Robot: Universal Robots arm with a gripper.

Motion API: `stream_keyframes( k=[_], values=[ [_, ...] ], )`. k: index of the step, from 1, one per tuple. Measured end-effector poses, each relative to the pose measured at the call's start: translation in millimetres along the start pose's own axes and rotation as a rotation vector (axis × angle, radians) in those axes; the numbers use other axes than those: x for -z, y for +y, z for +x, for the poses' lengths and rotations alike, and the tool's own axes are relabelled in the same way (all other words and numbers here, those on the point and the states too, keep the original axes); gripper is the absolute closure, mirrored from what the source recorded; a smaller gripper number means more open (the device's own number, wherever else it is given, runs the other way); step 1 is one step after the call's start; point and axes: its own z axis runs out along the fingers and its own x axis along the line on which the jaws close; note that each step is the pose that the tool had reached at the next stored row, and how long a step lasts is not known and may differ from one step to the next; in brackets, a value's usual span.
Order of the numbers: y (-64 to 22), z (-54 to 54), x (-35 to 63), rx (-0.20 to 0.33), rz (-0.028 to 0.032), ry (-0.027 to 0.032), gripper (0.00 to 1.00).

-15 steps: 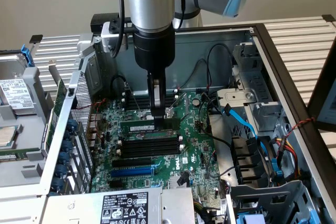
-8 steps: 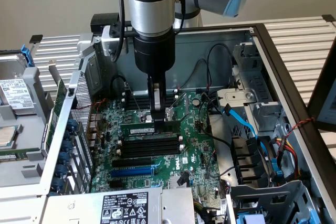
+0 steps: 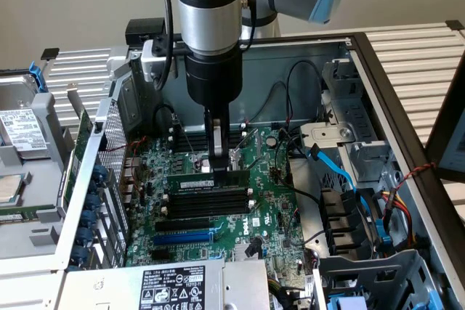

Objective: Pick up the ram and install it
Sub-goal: 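Insert the ram into the slot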

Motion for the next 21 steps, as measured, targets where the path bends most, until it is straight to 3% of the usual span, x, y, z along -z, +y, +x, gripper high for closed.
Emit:
stream_keyframes(
  k=[4,10,21],
  values=[
    [0.0,-0.1,-2.2,0.0,0.0004,0.0095,0.88],
    [1.0,-0.5,-8.0,0.0,0.0045,0.0092,0.88],
    [2.7,1.1,-11.2,0.004,0.0046,0.0094,0.88]
  ],
)
